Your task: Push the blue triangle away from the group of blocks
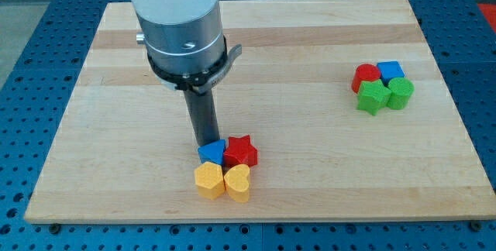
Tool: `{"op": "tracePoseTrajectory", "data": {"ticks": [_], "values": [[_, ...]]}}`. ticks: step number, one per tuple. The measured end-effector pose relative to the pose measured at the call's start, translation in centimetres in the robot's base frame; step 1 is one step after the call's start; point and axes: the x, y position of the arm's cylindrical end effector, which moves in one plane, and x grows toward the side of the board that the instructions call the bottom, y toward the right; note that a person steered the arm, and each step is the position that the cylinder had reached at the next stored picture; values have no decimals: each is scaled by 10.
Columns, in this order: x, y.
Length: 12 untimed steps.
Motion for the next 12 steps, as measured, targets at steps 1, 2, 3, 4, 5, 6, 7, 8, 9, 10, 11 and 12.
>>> {"op": "tracePoseTrajectory", "data": {"ticks": [1,2,3,4,5,6,7,8,9,10,11,12], "values": [[-36,1],[-54,27],[-48,62],[-30,96],[-1,130],[34,133],[73,130],[107,129],[108,104],[100,53],[68,19],[25,0]]}}
